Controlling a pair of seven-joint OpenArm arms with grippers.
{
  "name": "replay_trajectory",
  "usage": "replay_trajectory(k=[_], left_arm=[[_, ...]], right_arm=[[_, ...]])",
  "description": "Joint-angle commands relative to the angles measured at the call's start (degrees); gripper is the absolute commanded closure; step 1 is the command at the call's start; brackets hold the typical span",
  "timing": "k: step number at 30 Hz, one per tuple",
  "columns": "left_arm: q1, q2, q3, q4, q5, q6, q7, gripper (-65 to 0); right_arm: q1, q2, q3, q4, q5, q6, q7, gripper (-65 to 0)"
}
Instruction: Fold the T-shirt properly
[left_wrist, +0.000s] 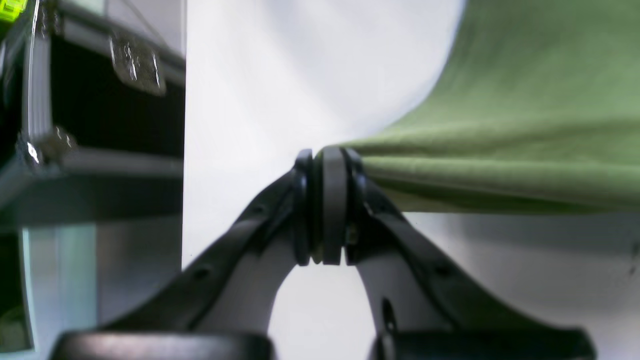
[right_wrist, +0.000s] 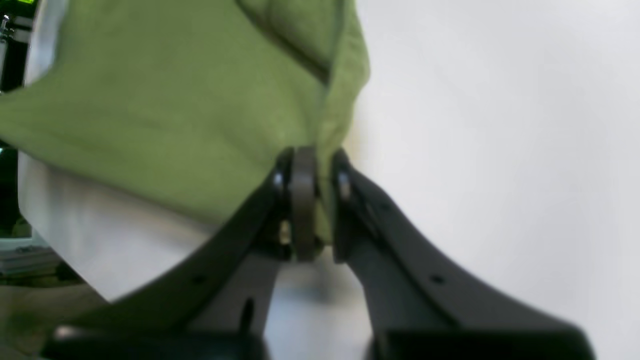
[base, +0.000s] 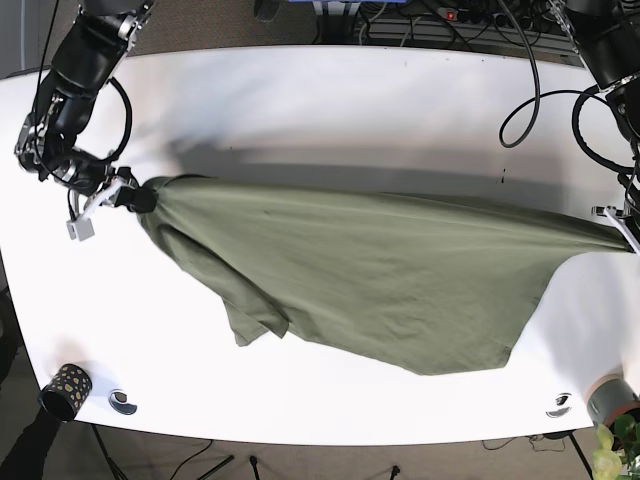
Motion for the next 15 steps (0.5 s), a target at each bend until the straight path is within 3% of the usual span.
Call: replay_trajectory(k=[1, 10, 15], left_arm=[[0.2, -0.5, -1.4, 1.3, 0.3, -0.5, -1.3, -2.4], [7.7, -0.3, -3.7, 1.3, 0.0, -2.6, -1.3, -2.2], [10.0, 0.4, -3.8, 1.3, -0.1, -2.6, -1.3, -1.5]], right_arm=[[-0.7, 1.3, 0.1, 2.3, 1.4, 0.34, 1.1, 0.0], [-10.1, -1.9, 0.0, 15.2, 1.2, 0.34, 1.1, 0.0], [-11.7, -3.5, 0.0, 17.2, 1.2, 0.34, 1.1, -1.6]])
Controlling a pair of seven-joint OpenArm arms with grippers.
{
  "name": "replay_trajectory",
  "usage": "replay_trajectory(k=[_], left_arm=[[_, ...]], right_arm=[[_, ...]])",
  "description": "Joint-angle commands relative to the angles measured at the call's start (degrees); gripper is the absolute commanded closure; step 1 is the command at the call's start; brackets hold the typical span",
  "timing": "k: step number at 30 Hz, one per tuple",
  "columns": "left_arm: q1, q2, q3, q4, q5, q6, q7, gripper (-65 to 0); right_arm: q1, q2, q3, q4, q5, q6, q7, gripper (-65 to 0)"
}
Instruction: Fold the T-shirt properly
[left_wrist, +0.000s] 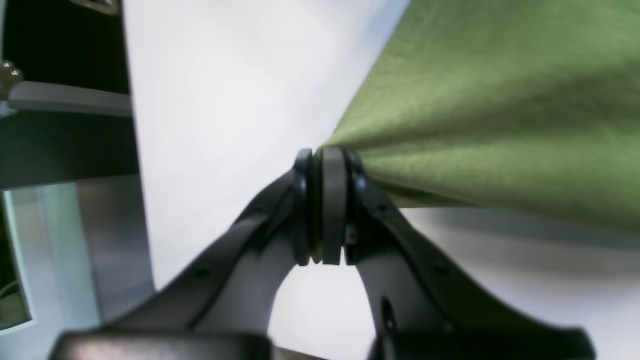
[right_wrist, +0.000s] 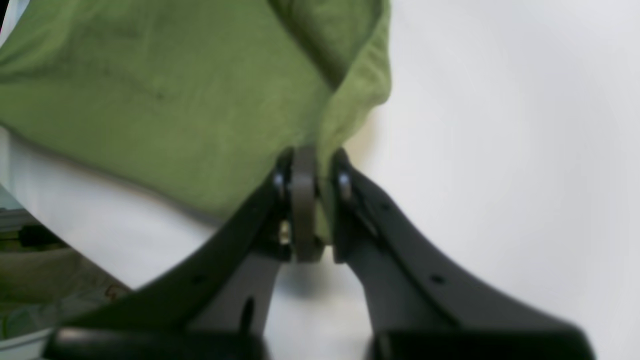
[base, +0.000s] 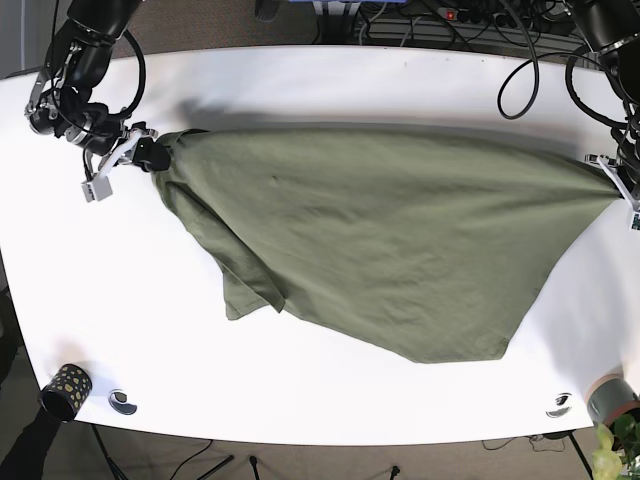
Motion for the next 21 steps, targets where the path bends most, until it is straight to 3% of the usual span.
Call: replay_trajectory(k=[1, 4, 11, 17, 21], left_arm=[[0.1, -0.4, -0.6, 1.2, 0.0, 0.1, -1.1, -0.7], [2.3, 0.1, -2.4, 3.0, 0.2, -1.2, -1.1, 0.0], [4.4, 0.2, -3.7, 3.8, 0.0, -1.8, -1.1, 0.0], [4.8, 0.2, -3.7, 3.8, 0.1, -1.8, -1.1, -4.0], [5.1, 0.2, -3.7, 3.8, 0.0, -1.9, -1.1, -0.6]], right_arm=[[0.2, 0.7, 0.2, 1.4, 1.1, 0.32, 0.8, -5.4], [-0.1, 0.4, 0.2, 1.4, 1.0, 0.32, 0.8, -17.9], [0.0, 0.7, 0.3, 1.1, 0.3, 0.32, 1.2, -22.4], [3.7, 0.5, 0.4, 1.1, -8.0, 0.32, 1.2, -43.8], [6.9, 0.4, 0.3, 1.1, -12.3, 0.32, 1.2, -46.9]])
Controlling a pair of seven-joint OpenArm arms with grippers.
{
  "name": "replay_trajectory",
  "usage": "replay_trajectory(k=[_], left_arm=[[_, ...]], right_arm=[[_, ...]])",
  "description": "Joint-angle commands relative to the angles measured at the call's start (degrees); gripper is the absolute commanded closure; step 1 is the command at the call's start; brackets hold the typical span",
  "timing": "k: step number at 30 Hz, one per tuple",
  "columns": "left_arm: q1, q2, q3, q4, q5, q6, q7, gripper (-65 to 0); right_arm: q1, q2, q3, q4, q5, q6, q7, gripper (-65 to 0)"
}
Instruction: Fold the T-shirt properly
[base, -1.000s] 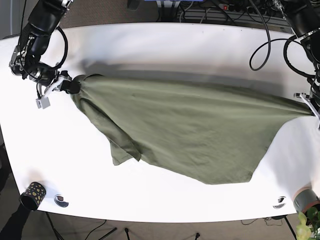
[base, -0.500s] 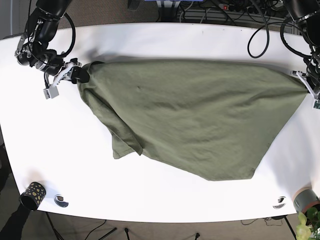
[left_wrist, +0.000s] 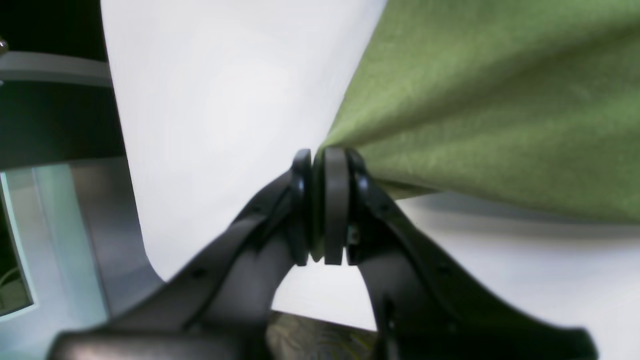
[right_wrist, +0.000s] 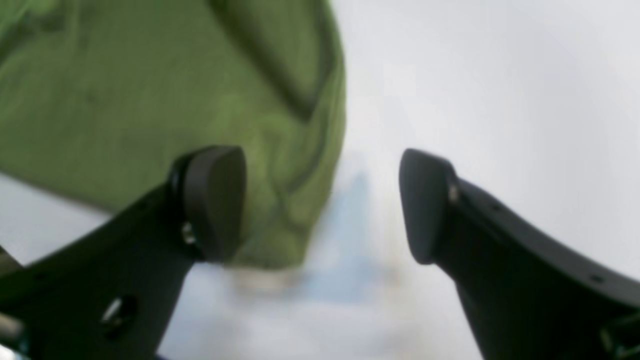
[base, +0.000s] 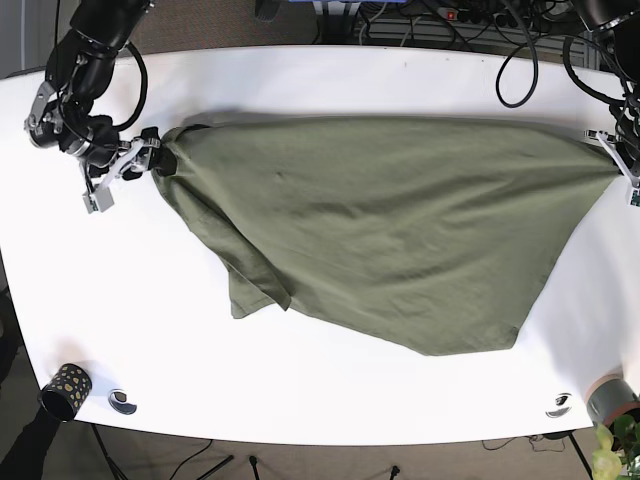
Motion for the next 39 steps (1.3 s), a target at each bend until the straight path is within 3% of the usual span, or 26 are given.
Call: replay_trajectory(k=[1, 7, 17, 22, 23, 25, 27, 30, 31, 34, 36, 39], left_arm=[[0.0, -1.4, -0.5, 1.1, 0.0, -0.3, -0.9, 0.0], [0.4, -1.3, -0.5, 0.9, 0.0, -1.8, -0.9, 0.0], [0.0, -1.3, -2.0, 1.5, 0.0, -1.8, -0.9, 0.0], [-1.3, -1.3, -2.6, 3.5, 0.2, -1.8, -0.8, 0.0], [-1.4, -1.3, -2.7, 3.6, 0.2, -1.8, -0.7, 0.0], [-1.5, -1.4, -2.7, 3.6, 0.4, -1.8, -0.6, -0.4], [-1.6, -1.4, -2.7, 3.6, 0.4, -1.8, -0.6, -3.8], [-1.6, -1.4, -2.4, 3.6, 0.2, -1.8, -0.1, -16.5], [-1.6, -1.4, -2.4, 3.7, 0.0, -1.8, 0.9, -23.5], [-2.2, -1.4, -2.4, 5.0, 0.0, -1.8, 3.2, -40.0], [-3.1, -1.4, -2.3, 5.4, -0.1, -1.8, 3.3, -45.7], [-5.9, -0.7, -1.6, 5.3, -0.1, -1.8, 3.2, -44.9]], right_arm=[[2.4, 1.1, 0.2, 1.1, -1.7, 0.34, 0.8, -47.1], [7.8, 0.1, -1.4, -1.0, -8.1, 0.34, 0.8, -47.4], [6.8, -0.6, -2.8, -6.7, -8.2, 0.34, 2.6, -46.8], [5.4, -2.5, -2.9, -6.7, -8.4, 0.34, 2.7, -46.1], [4.7, -2.5, -2.9, -6.7, -8.2, 0.34, 2.7, -44.4], [4.3, -3.7, -2.9, -6.7, -8.3, 0.34, 2.8, -34.2], [4.2, -4.5, -2.9, -6.7, -8.4, 0.34, 2.8, -24.6], [4.1, -5.2, -2.9, -6.6, -8.4, 0.34, 2.8, -8.4], [4.1, -5.3, -2.9, -6.6, -8.4, 0.34, 2.8, -3.3], [4.2, -5.3, -2.9, -6.6, -8.3, 0.34, 2.8, -1.0], [4.3, -5.3, -2.9, -6.6, -8.3, 0.34, 2.8, -1.7], [4.4, -5.3, -3.0, -6.6, -8.3, 0.34, 2.8, -1.9]])
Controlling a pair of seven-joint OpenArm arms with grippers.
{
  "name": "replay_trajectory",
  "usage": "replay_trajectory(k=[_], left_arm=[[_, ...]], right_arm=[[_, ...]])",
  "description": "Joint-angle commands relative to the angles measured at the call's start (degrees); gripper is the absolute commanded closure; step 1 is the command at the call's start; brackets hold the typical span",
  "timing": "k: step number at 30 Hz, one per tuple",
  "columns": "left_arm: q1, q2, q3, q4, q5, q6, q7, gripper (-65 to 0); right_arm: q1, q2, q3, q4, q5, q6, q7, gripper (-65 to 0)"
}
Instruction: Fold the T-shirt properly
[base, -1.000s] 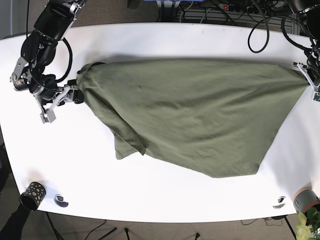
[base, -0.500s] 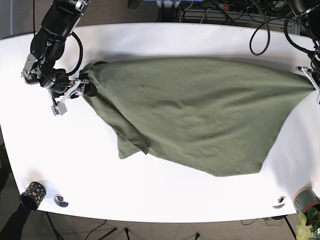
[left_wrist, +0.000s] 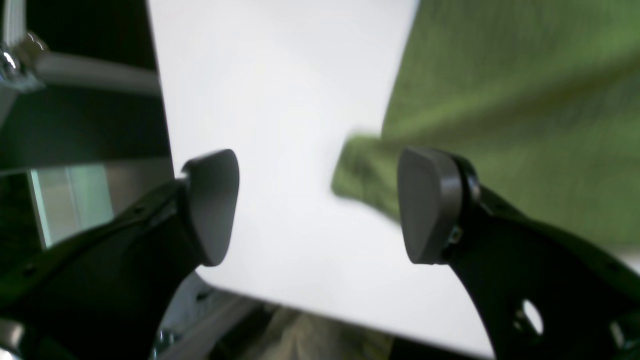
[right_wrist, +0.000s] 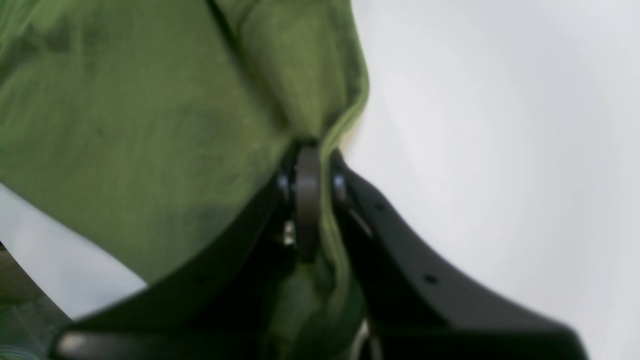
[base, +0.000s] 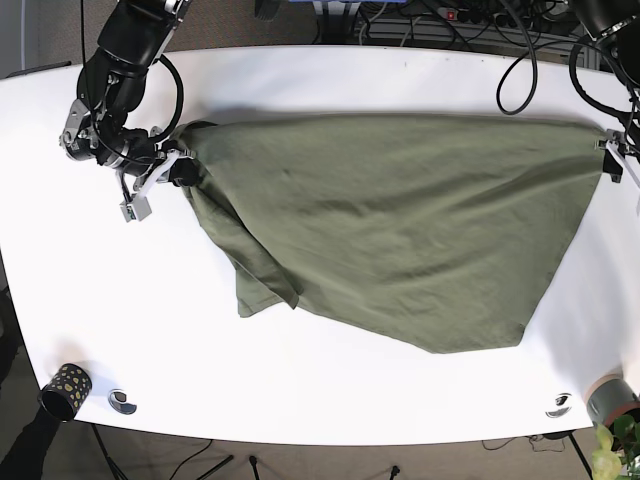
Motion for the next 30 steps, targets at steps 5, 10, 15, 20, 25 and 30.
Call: replay_trajectory(k=[5, 10, 15, 20, 25, 30], left_arm=[[-9.5, -0.4, 4.7, -2.2, 0.1, 0.5, -1.1, -44.3], [-21.3, -0.4, 9.4, -14.1, 0.2, 0.6, -1.6, -44.0], [-30.7, -0.6, 13.6, -28.5, 0.2, 0.6, -6.5, -44.0], [-39.3, -2.3, 19.5, -44.4, 0.2, 0.6, -13.5, -44.0], [-45.7, -2.9, 23.7, -59.7, 0.2, 1.9, -22.1, -44.2], [-50.5, -2.9, 30.4, -72.4, 0.1, 6.5, -31.6, -44.4]], right_arm=[[0.5, 0.8, 0.0, 0.6, -0.6, -0.10, -1.0, -1.9], [0.6, 0.8, 0.0, 0.6, -0.6, -0.10, -1.0, -1.9], [0.6, 0.8, 0.0, 0.6, -0.5, -0.10, -1.0, -1.9], [0.6, 0.8, 0.0, 0.6, -0.5, -0.10, -1.0, -1.9], [0.6, 0.8, 0.0, 0.6, -0.5, -0.10, -1.0, -1.9], [1.3, 0.8, 0.1, 0.6, -0.5, -0.10, -1.0, -1.9]])
